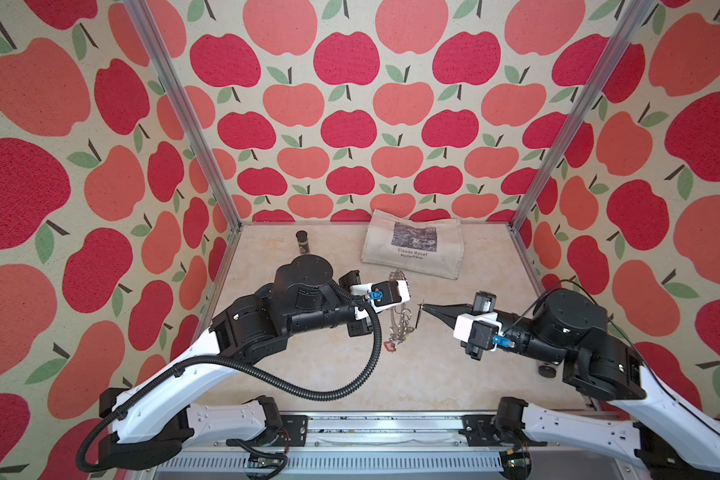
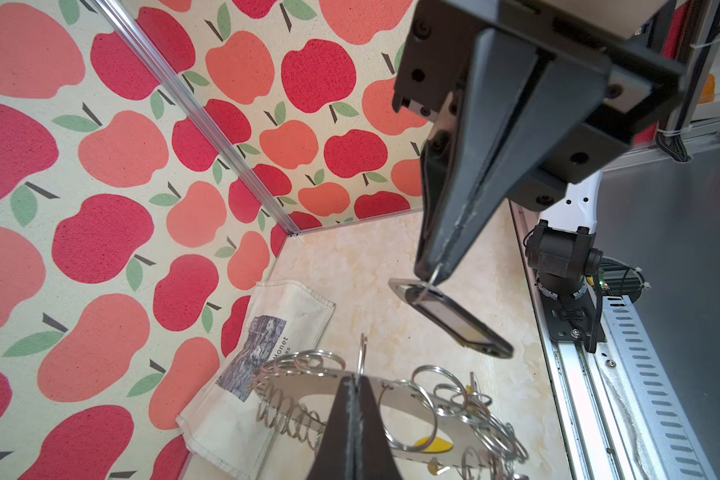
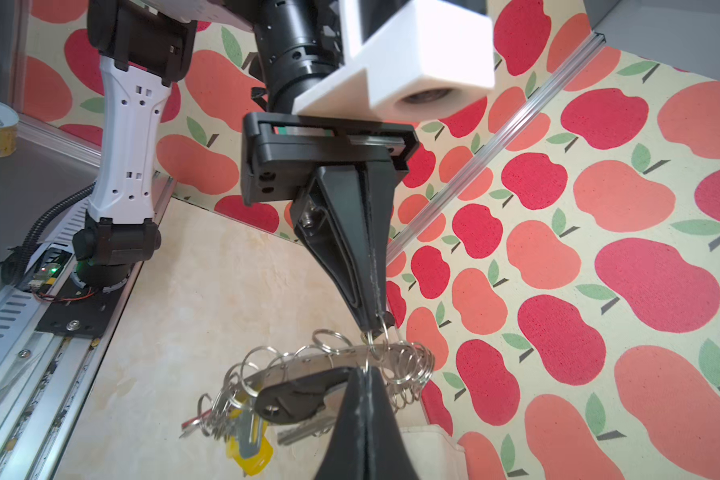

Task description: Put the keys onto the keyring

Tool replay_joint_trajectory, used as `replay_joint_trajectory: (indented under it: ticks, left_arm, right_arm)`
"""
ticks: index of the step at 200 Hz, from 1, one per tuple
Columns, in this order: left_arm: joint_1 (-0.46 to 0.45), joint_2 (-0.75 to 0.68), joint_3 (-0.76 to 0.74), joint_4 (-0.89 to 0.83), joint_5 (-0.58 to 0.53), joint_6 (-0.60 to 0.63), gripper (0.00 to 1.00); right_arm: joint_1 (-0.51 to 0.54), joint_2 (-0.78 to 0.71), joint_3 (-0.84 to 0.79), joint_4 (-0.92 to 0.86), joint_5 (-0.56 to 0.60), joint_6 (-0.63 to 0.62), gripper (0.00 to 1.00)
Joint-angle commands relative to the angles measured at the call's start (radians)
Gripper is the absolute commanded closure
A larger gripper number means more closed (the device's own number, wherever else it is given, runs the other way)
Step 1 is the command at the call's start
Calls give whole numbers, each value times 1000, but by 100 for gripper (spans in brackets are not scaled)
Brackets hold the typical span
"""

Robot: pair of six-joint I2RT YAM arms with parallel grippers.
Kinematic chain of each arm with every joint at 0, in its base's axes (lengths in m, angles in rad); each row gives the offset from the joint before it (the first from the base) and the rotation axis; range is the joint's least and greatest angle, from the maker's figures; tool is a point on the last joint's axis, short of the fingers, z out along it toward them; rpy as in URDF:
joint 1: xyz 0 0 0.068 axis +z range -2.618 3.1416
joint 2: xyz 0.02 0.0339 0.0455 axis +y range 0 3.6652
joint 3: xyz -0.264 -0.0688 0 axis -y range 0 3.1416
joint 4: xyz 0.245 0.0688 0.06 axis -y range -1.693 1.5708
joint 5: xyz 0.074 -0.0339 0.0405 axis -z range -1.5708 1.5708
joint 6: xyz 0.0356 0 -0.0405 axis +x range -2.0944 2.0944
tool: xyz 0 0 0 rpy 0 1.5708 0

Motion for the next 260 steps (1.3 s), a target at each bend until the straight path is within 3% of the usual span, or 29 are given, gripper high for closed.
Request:
replay_joint_trajectory:
  ticks: [1, 77, 260]
  left_arm:
    - [-15, -37, -14, 126, -15, 46, 100]
    - [-67, -49, -97, 202, -108, 112, 100]
    - [-76, -90, -176, 315, -137, 162, 100]
  right_arm:
    - [-37, -9, -38, 71, -31, 84, 100]
    - [-82, -38, -125, 101, -32, 218, 100]
    - [-85, -62, -117, 147, -68, 254, 100]
